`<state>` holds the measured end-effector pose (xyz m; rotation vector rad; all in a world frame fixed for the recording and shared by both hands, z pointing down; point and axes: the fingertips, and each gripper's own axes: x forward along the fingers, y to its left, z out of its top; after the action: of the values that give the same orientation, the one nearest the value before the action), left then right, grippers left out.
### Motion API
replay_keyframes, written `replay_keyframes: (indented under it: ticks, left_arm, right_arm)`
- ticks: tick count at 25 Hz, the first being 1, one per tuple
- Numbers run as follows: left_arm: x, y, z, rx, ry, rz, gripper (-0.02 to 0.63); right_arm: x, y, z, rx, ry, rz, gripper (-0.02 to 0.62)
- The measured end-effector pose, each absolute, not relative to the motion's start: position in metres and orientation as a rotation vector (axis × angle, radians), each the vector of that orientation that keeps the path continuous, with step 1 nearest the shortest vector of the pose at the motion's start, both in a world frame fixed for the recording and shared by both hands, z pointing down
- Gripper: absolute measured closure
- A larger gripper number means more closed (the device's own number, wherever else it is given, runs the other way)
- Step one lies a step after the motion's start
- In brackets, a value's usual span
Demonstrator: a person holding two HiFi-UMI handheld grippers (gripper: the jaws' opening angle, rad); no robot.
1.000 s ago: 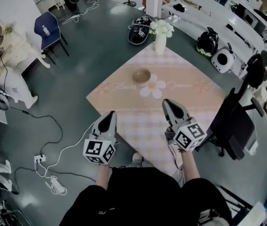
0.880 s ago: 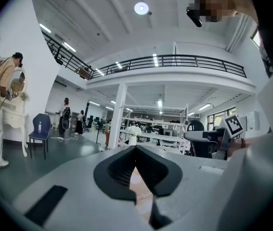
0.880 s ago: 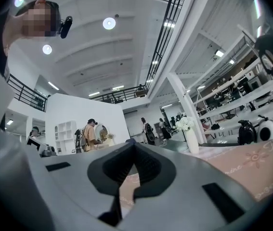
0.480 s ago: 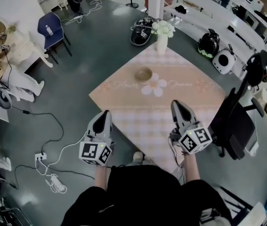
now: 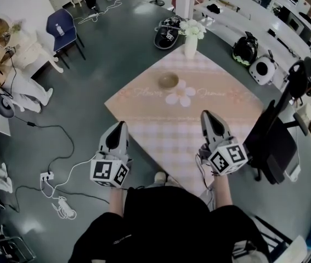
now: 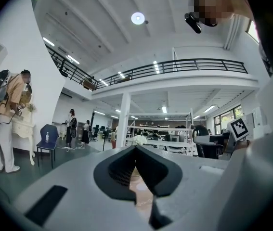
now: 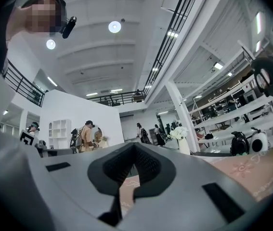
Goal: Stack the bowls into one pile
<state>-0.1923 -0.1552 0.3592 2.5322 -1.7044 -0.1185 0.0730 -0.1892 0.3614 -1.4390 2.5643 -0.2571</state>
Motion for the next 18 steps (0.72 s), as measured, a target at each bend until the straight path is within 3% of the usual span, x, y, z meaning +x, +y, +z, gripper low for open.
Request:
replay_keyframes:
  ticks: [18]
  left_arm:
    - [-0.18, -0.152, 0.364, 2.542, -1.722, -0.09, 0.609]
  right_arm:
    - [0.081, -0.186, 0.362, -1.516, 2.547, -0.196, 0.603]
